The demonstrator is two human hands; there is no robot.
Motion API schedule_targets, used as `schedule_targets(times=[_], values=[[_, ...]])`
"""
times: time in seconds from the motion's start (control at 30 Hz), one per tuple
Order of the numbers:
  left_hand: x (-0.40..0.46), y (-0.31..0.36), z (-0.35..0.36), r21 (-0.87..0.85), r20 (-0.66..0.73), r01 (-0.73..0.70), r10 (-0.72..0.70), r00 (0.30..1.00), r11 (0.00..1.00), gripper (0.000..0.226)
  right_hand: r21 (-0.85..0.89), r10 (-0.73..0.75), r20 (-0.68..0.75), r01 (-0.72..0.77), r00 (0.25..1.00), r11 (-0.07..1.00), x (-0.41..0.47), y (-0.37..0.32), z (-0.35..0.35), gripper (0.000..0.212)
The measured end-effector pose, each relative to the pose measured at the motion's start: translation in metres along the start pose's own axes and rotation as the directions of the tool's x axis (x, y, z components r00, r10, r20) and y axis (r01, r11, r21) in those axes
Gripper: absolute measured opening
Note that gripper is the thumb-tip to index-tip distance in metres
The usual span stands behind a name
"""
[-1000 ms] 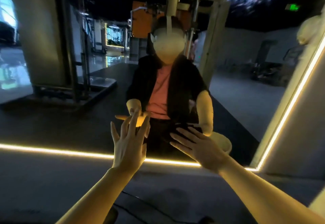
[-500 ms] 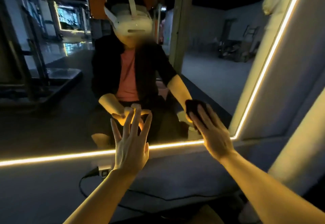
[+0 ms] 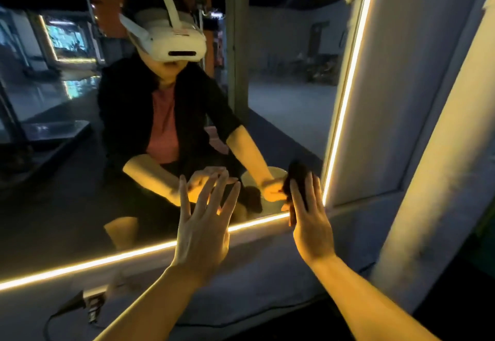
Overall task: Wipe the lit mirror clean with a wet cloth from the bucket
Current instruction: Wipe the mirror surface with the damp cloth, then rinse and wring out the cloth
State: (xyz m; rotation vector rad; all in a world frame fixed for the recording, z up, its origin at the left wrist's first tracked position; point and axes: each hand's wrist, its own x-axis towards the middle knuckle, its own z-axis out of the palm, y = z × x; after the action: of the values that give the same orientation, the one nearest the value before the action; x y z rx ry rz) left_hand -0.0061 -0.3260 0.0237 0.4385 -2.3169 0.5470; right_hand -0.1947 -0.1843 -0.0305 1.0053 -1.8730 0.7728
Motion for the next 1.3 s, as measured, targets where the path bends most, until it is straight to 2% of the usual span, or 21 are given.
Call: schedule_targets(times=[0.07, 0.13, 0.27, 0.4, 0.43, 0.5, 0.53, 0.6, 0.67, 0.7, 0.77, 0.8, 0.87, 0.93, 1.0, 1.07, 1.1, 1.17, 1.2, 1.23, 1.3], values=[[0.007, -0.001, -0.002, 0.017, 0.0, -0.014, 0.014, 1.0, 1.0, 0.104, 0.04, -0.025, 0.08, 0.022, 0.996, 0.999, -0.008, 0.007, 0.001, 0.089], [0.028, -0.003, -0.013, 0.024, -0.029, -0.021, 0.021, 0.999, 0.999, 0.103, 0.093, -0.049, 0.05, 0.044, 0.998, 0.995, 0.031, 0.011, -0.007, 0.09], [0.089, -0.003, -0.048, 0.007, -0.142, -0.024, 0.024, 0.99, 1.0, 0.098, 0.097, -0.057, -0.233, 0.081, 0.971, 0.992, 0.168, 0.005, -0.042, 0.068], [0.119, -0.005, -0.066, 0.01, -0.156, -0.002, 0.003, 0.988, 1.0, 0.103, 0.173, 0.085, -0.358, -0.024, 0.93, 0.985, 0.249, -0.033, -0.062, 0.056], [0.119, -0.007, -0.068, 0.013, -0.152, 0.01, -0.008, 0.988, 1.0, 0.102, 0.155, 0.03, -0.357, 0.027, 0.934, 0.988, 0.239, -0.045, -0.058, 0.053], [0.112, -0.015, -0.07, 0.005, -0.165, 0.012, -0.011, 0.986, 1.0, 0.091, 0.071, -0.288, -0.245, 0.313, 0.926, 0.947, 0.193, -0.058, -0.041, 0.052], [0.107, -0.02, -0.07, 0.005, -0.17, -0.005, 0.006, 0.985, 1.0, 0.083, 0.042, -0.444, -0.145, 0.454, 0.884, 0.89, 0.17, -0.056, -0.037, 0.052], [0.096, -0.031, -0.071, 0.018, -0.157, -0.019, 0.021, 0.987, 1.0, 0.077, 0.014, -0.568, -0.055, 0.569, 0.821, 0.822, 0.164, -0.035, -0.044, 0.053], [0.089, -0.043, -0.074, 0.017, -0.149, 0.016, -0.013, 0.989, 1.0, 0.084, 0.01, -0.407, -0.167, 0.414, 0.898, 0.91, 0.199, -0.026, -0.057, 0.054], [0.086, -0.047, -0.076, 0.014, -0.162, 0.036, -0.033, 0.986, 0.999, 0.087, 0.05, -0.226, -0.243, 0.245, 0.943, 0.968, 0.224, -0.029, -0.066, 0.054], [0.08, -0.054, -0.08, -0.003, -0.184, 0.083, -0.082, 0.98, 0.997, 0.092, 0.208, 0.101, -0.27, -0.045, 0.958, 0.977, 0.263, -0.054, -0.084, 0.055], [0.076, -0.057, -0.081, -0.018, -0.187, 0.109, -0.111, 0.976, 0.994, 0.092, 0.256, 0.13, -0.268, -0.059, 0.955, 0.965, 0.267, -0.07, -0.084, 0.053], [0.065, -0.059, -0.081, -0.06, -0.184, 0.161, -0.169, 0.968, 0.985, 0.09, 0.254, -0.014, -0.274, 0.086, 0.962, 0.963, 0.234, -0.099, -0.067, 0.053], [0.049, -0.056, -0.077, -0.109, -0.15, 0.201, -0.216, 0.965, 0.974, 0.088, 0.199, -0.176, -0.106, 0.195, 0.979, 0.961, 0.156, -0.116, -0.041, 0.057], [0.03, -0.047, -0.07, -0.163, -0.074, 0.243, -0.258, 0.963, 0.956, 0.086, 0.193, -0.196, 0.138, 0.167, 0.971, 0.967, 0.07, -0.119, -0.026, 0.077], [0.008, -0.035, -0.062, -0.254, 0.014, 0.285, -0.291, 0.957, 0.924, 0.076, 0.286, -0.115, 0.349, 0.011, 0.93, 0.958, 0.003, -0.115, -0.029, 0.084], [-0.002, -0.028, -0.058, -0.328, 0.061, 0.316, -0.314, 0.948, 0.89, 0.069, 0.337, -0.022, 0.442, -0.143, 0.897, 0.931, -0.014, -0.111, -0.037, 0.08], [-0.018, -0.011, -0.061, -0.505, 0.196, 0.368, -0.312, 0.93, 0.78, 0.058, 0.336, 0.253, 0.598, -0.525, 0.76, 0.782, -0.021, -0.108, -0.061, 0.062], [-0.023, -0.001, -0.064, -0.588, 0.272, 0.4, -0.294, 0.916, 0.703, 0.053, 0.342, 0.384, 0.639, -0.694, 0.666, 0.633, -0.017, -0.106, -0.074, 0.05], [-0.025, 0.011, -0.07, -0.649, 0.361, 0.45, -0.272, 0.892, 0.613, 0.049, 0.389, 0.467, 0.671, -0.81, 0.576, 0.439, -0.011, -0.105, -0.09, 0.035], [-0.024, 0.039, -0.091, -0.692, 0.599, 0.623, -0.192, 0.778, 0.364, 0.043, 0.482, 0.555, 0.689, -0.867, 0.465, 0.128, 0.001, -0.107, -0.13, 0.017]])
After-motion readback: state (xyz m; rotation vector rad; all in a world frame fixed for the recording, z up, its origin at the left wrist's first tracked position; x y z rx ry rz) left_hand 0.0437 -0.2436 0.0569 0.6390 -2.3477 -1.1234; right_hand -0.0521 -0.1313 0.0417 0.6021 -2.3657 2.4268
